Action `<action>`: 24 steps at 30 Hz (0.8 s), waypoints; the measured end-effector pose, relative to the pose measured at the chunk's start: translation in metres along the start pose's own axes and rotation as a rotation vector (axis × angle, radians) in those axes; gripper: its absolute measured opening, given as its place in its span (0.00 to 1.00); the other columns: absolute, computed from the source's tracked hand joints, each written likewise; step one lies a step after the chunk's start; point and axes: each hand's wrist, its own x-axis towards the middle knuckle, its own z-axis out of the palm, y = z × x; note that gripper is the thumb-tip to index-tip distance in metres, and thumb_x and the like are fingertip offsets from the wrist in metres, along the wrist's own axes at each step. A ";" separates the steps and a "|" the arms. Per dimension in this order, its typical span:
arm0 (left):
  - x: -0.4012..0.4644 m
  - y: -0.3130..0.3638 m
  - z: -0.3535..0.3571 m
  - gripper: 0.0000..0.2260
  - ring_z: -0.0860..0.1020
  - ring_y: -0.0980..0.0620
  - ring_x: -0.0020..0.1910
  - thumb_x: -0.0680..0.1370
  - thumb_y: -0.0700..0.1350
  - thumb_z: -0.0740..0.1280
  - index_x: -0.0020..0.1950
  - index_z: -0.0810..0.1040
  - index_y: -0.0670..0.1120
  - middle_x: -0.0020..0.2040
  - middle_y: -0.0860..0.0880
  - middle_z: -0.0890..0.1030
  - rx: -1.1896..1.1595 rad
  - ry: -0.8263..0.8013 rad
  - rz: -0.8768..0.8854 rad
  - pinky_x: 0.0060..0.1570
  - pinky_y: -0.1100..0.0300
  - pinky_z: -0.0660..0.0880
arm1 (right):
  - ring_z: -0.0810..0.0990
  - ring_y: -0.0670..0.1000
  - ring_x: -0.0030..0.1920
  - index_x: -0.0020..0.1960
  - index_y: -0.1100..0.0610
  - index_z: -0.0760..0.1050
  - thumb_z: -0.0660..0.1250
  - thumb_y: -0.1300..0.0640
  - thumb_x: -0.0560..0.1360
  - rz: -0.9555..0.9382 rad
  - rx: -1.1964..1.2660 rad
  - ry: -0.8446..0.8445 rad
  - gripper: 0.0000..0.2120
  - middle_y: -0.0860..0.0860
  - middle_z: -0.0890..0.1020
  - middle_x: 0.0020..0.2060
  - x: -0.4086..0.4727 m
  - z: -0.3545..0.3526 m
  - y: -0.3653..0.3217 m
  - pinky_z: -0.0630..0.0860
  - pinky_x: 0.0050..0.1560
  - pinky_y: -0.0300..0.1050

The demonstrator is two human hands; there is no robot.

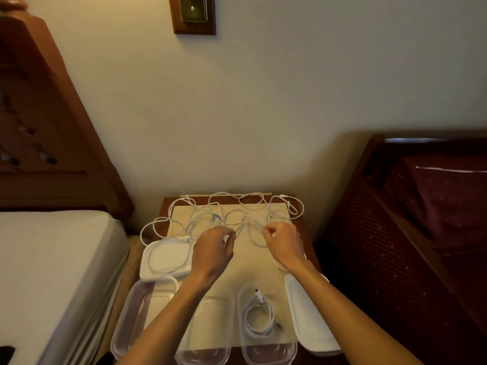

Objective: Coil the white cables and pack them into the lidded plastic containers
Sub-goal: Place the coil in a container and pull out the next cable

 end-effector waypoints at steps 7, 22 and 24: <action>0.057 0.001 0.035 0.09 0.81 0.51 0.48 0.78 0.42 0.67 0.57 0.83 0.47 0.55 0.50 0.84 0.028 -0.161 -0.055 0.47 0.61 0.74 | 0.83 0.53 0.47 0.49 0.58 0.85 0.69 0.52 0.77 0.003 0.039 -0.086 0.10 0.55 0.86 0.45 0.068 0.027 0.014 0.77 0.43 0.45; 0.148 0.041 -0.032 0.07 0.81 0.55 0.32 0.77 0.32 0.66 0.48 0.81 0.41 0.38 0.50 0.81 -0.395 -0.093 0.209 0.33 0.65 0.77 | 0.82 0.45 0.36 0.45 0.55 0.85 0.71 0.53 0.76 -0.313 0.244 -0.087 0.07 0.47 0.85 0.35 0.097 -0.070 -0.026 0.78 0.40 0.41; 0.155 0.053 -0.055 0.06 0.80 0.56 0.30 0.78 0.34 0.66 0.49 0.81 0.41 0.38 0.54 0.80 -0.384 -0.051 0.284 0.32 0.67 0.76 | 0.83 0.49 0.40 0.47 0.55 0.84 0.70 0.54 0.76 -0.279 0.206 -0.121 0.06 0.49 0.85 0.38 0.101 -0.074 -0.021 0.80 0.45 0.47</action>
